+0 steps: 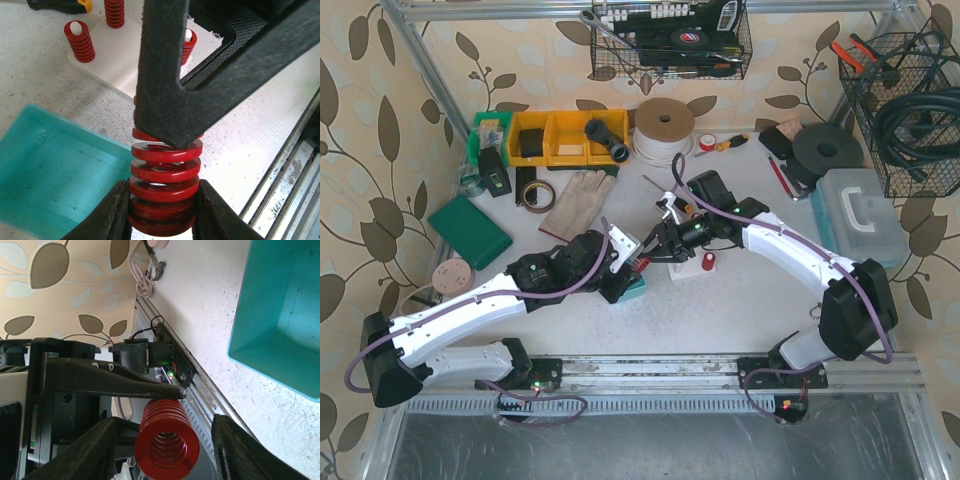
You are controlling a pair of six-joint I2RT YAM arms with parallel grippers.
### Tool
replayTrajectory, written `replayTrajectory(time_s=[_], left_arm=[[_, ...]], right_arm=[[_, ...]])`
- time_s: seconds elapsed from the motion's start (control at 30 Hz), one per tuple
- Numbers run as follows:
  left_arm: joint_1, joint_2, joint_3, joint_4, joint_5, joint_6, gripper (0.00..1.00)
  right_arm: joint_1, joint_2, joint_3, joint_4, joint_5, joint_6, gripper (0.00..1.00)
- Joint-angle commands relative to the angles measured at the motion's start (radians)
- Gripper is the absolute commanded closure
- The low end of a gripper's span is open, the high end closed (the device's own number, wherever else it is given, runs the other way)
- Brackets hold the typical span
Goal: Install the large spring
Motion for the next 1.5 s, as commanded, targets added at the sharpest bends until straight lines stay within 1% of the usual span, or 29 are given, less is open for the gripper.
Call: replayTrajectory(time_s=[0.0, 0.2, 0.37, 0.43, 0.53, 0.67, 0.73, 0.83, 0.87, 0.9, 0.93, 1.0, 1.03, 1.1, 1.13, 1.27, 1.37, 1.47], left_arm=[[-0.011, -0.008, 0.03, 0.041, -0.008, 0.022, 1.0], [-0.011, 0.005, 0.038, 0.038, -0.005, 0.022, 1.0], [-0.011, 0.006, 0.037, 0.038, -0.009, 0.021, 1.0], [-0.011, 0.008, 0.038, 0.038, -0.008, 0.021, 1.0], [-0.011, 0.015, 0.042, 0.034, -0.009, 0.02, 1.0], [-0.01, 0.021, 0.045, 0.033, -0.012, 0.018, 1.0], [-0.011, 0.025, 0.047, 0.032, -0.014, 0.018, 1.0], [-0.01, 0.032, 0.052, 0.025, -0.021, 0.015, 1.0], [-0.011, 0.032, 0.055, 0.017, -0.027, 0.009, 1.0], [-0.011, 0.03, 0.055, 0.016, -0.034, 0.005, 1.0], [-0.011, 0.027, 0.054, 0.016, -0.042, -0.002, 0.94], [-0.011, 0.016, 0.051, 0.012, -0.085, -0.031, 0.61], [-0.011, 0.007, 0.046, 0.015, -0.098, -0.049, 0.48], [-0.011, -0.012, 0.027, 0.04, -0.108, -0.087, 0.32], [-0.011, -0.028, 0.016, 0.056, -0.116, -0.111, 0.28], [-0.011, -0.075, -0.06, 0.11, -0.198, -0.217, 0.23], [-0.009, -0.128, -0.112, 0.142, -0.253, -0.248, 0.22], [-0.003, -0.17, -0.151, 0.151, -0.299, -0.275, 0.2]], right_arm=[[0.006, 0.016, 0.04, -0.008, -0.004, -0.016, 0.48], [0.017, 0.025, 0.043, -0.016, 0.008, -0.022, 0.49], [0.028, 0.035, 0.049, -0.016, 0.007, -0.021, 0.52], [0.03, 0.039, 0.05, -0.017, 0.008, -0.021, 0.55], [0.032, 0.043, 0.049, -0.023, 0.008, -0.025, 0.63], [0.032, 0.04, 0.049, -0.037, 0.008, -0.036, 0.67], [0.032, 0.04, 0.05, -0.038, 0.009, -0.036, 0.75], [0.032, 0.046, 0.056, -0.048, 0.015, -0.042, 0.97], [0.032, 0.049, 0.06, -0.055, 0.021, -0.047, 1.0], [0.031, 0.05, 0.066, -0.064, 0.036, -0.053, 1.0], [0.03, 0.049, 0.072, -0.072, 0.051, -0.059, 1.0], [0.028, 0.043, 0.082, -0.085, 0.082, -0.068, 1.0], [0.025, 0.038, 0.087, -0.093, 0.102, -0.074, 1.0], [0.02, 0.022, 0.099, -0.118, 0.151, -0.093, 1.0], [0.015, 0.014, 0.105, -0.138, 0.181, -0.106, 1.0], [0.0, -0.011, 0.16, -0.267, 0.356, -0.185, 1.0], [0.0, -0.03, 0.197, -0.36, 0.528, -0.239, 1.0], [0.002, -0.054, 0.208, -0.411, 0.734, -0.259, 1.0]])
